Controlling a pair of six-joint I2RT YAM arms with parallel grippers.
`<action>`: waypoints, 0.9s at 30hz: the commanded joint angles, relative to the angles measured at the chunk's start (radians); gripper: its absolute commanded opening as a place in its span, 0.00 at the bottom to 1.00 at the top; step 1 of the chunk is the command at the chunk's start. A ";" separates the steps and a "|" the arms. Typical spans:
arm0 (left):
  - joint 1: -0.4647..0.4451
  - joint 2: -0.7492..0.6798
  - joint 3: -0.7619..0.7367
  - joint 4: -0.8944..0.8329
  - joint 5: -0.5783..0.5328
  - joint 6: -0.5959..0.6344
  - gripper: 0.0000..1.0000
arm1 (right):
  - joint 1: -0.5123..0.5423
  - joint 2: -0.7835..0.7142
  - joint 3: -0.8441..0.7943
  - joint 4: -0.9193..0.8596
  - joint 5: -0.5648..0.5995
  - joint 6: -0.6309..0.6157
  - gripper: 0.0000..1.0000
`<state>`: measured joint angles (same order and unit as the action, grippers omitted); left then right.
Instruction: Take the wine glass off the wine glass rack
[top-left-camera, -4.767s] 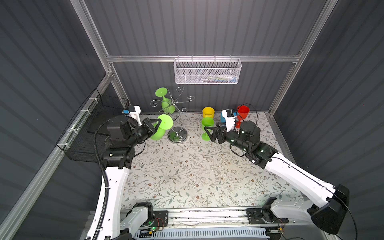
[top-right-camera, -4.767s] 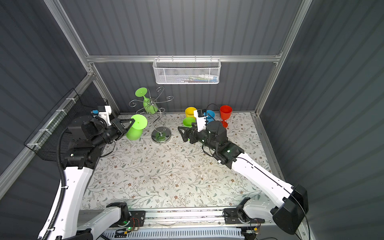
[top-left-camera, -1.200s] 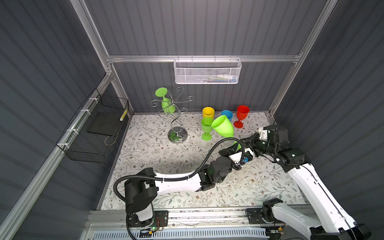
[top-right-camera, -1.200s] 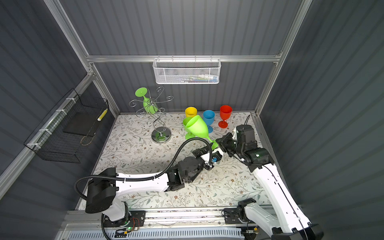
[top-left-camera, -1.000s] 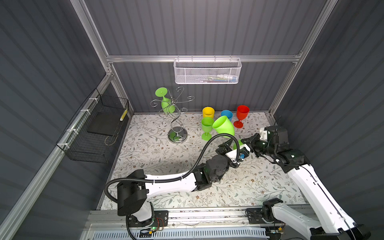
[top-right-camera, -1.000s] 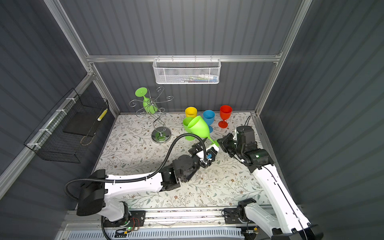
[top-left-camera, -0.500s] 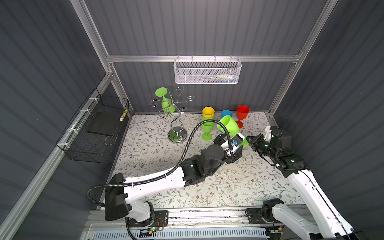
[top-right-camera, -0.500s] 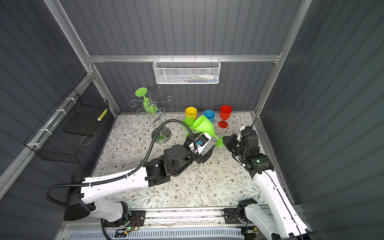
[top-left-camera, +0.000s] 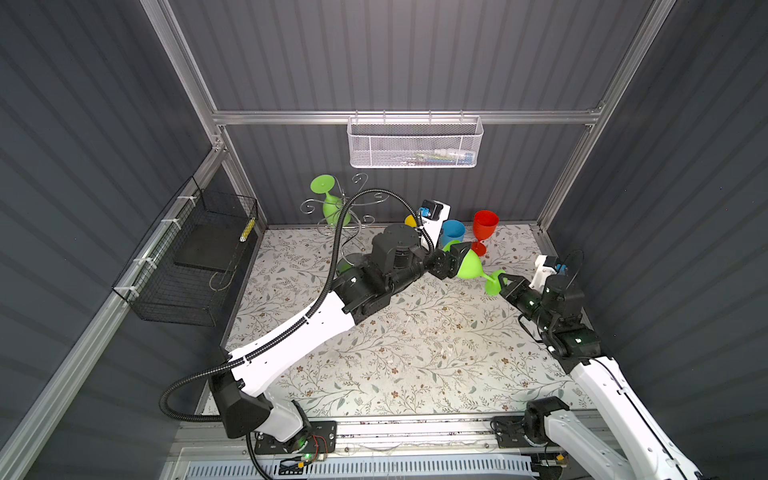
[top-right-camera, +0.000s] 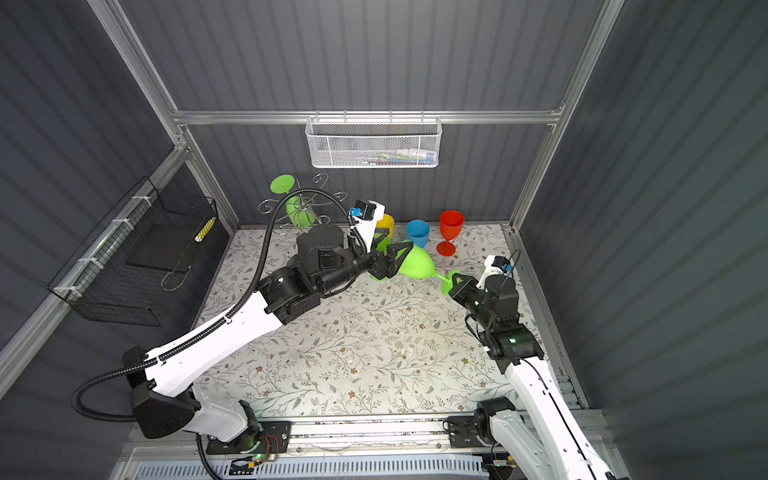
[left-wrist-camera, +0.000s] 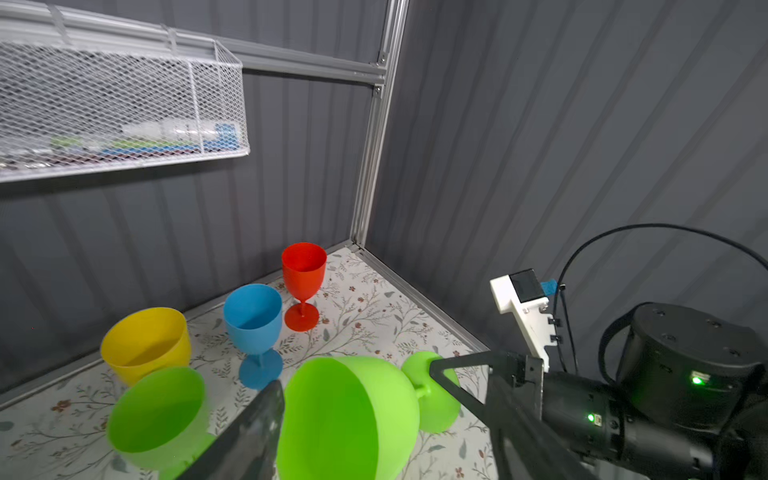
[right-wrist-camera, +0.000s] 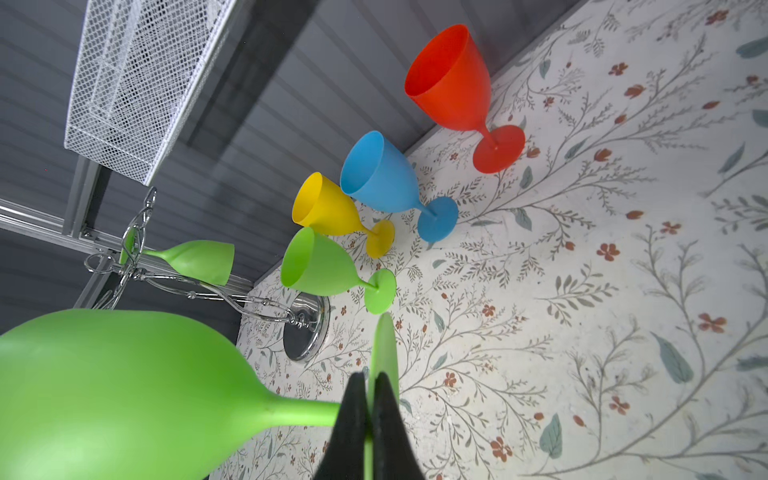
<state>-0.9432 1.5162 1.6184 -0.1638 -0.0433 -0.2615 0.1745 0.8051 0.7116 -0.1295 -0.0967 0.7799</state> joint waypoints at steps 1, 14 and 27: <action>0.018 0.046 0.054 -0.106 0.108 -0.126 0.74 | -0.006 -0.011 -0.013 0.079 0.036 -0.048 0.00; 0.027 0.147 0.168 -0.242 0.138 -0.200 0.67 | -0.006 -0.023 -0.078 0.182 0.029 -0.073 0.00; 0.027 0.197 0.179 -0.224 0.189 -0.236 0.32 | -0.005 -0.018 -0.093 0.218 0.043 -0.077 0.00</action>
<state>-0.9211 1.7035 1.7645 -0.3817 0.1238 -0.4942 0.1707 0.7910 0.6273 0.0494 -0.0708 0.7147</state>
